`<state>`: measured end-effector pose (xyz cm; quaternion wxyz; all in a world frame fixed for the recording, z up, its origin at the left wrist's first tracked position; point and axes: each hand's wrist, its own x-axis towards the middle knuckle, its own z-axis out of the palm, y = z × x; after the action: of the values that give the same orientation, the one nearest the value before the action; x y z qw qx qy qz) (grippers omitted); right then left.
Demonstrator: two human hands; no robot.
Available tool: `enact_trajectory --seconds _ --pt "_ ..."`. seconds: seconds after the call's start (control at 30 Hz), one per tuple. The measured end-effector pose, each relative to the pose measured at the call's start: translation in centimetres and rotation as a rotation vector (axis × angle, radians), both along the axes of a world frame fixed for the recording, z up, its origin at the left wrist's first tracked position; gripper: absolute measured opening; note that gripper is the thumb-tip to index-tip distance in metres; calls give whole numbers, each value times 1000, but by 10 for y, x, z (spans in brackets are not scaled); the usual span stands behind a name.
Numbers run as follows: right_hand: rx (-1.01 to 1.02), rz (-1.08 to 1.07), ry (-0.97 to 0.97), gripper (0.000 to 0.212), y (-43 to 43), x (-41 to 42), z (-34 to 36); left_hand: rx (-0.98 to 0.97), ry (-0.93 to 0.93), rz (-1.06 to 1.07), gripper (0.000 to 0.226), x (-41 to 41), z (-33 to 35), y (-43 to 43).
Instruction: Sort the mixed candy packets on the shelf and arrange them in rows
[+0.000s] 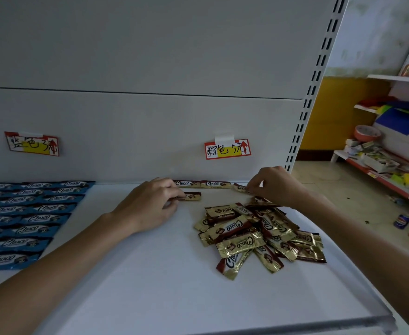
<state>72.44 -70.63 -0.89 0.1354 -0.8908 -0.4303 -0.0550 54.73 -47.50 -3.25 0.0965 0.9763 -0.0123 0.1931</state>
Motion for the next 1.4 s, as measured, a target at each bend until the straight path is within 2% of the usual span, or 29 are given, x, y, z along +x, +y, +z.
enact_trajectory --seconds 0.13,0.3,0.47,0.57,0.67,0.8,0.87,1.23,1.4 --pt "-37 -37 -37 15 5 1 1 9 7 -5 35 -1 -1 3" --pt "-17 -91 -61 16 9 7 -2 -1 11 10 29 1 -1 4" --pt "-13 -52 -69 21 11 6 -2 33 28 2 53 4 0 8" --pt "42 39 -74 24 14 0 -5 55 21 0 37 5 0 7" --pt "43 140 -82 26 17 -7 -9 64 26 -8 36 9 -1 5" --pt "-11 162 -86 31 19 -9 -9 45 87 -30 70 11 -1 4" --pt "-20 164 -85 32 20 -9 -8 65 107 -38 74 12 -2 5" --pt "-29 174 -83 31 24 -9 -9 95 93 -29 75 14 -6 10" --pt "68 156 -61 29 18 -3 -12 54 52 -51 73 12 -6 5"
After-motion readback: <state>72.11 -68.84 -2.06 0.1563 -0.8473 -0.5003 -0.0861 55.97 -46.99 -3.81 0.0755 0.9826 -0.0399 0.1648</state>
